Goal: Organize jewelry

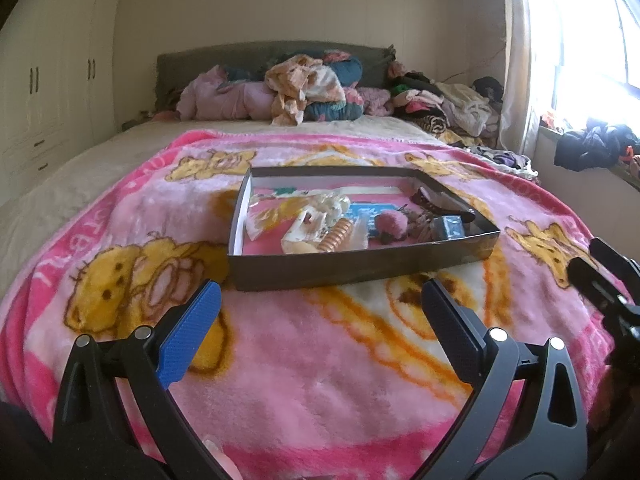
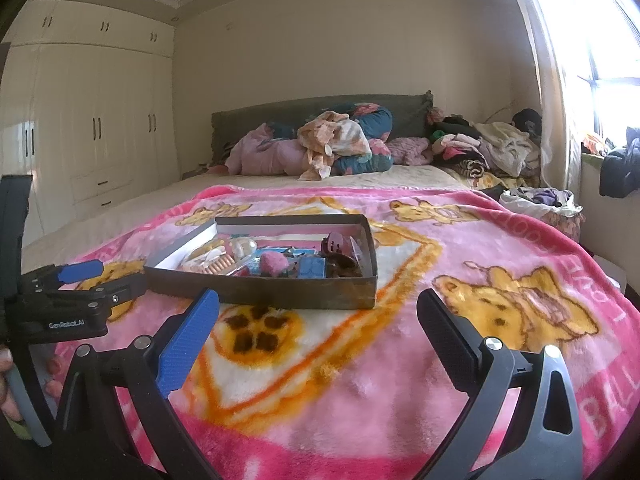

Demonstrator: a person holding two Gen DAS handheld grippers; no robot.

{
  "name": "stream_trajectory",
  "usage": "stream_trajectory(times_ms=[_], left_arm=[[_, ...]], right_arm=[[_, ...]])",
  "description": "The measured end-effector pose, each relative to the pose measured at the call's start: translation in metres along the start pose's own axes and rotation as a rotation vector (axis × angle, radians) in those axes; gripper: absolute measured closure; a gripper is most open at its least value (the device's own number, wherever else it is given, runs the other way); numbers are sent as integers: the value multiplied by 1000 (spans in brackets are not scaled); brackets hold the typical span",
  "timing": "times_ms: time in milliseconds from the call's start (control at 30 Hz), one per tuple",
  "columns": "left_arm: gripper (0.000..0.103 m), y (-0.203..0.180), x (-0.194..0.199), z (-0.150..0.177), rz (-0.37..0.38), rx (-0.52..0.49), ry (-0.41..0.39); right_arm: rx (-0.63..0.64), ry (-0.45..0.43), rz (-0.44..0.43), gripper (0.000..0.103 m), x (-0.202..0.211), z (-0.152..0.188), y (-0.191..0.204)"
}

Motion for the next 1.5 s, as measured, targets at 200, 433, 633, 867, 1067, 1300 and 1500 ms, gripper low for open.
stream_trajectory(times_ms=[200,433,633,867,1067,1300,1500], left_arm=[[11,69,-35,-12,-122,86,83],[11,218,-97,-44,-389,141,125],[11,281,-165,-32,-472,165,262],[10,294,-194,-7,-455,190,359],[10,291,-193,-9,-438,206,362],[10,289,-190,-8,-439,205,360],[10,290,-191,-8,-440,203,361]], right_arm=[[-126,51,132,6,-18,-17,-72],[-214,288,431,6,-84,-1,-216],[-299,452,526,6,-137,33,-292],[-273,472,561,6,-147,47,-286],[-304,480,534,5,-148,47,-292],[-304,479,534,5,-148,47,-292],[-303,479,535,5,-147,47,-292]])
Point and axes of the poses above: each gripper's, at about its wrist camera, not at the fingertips, and x roughly against the way its jaws point, y to its left, z to its underside, the point moved 9 cm from there along -x, roughly the way its jaws point, and after that the axes turned 5 degrees about -z, right-handed, at the moved point
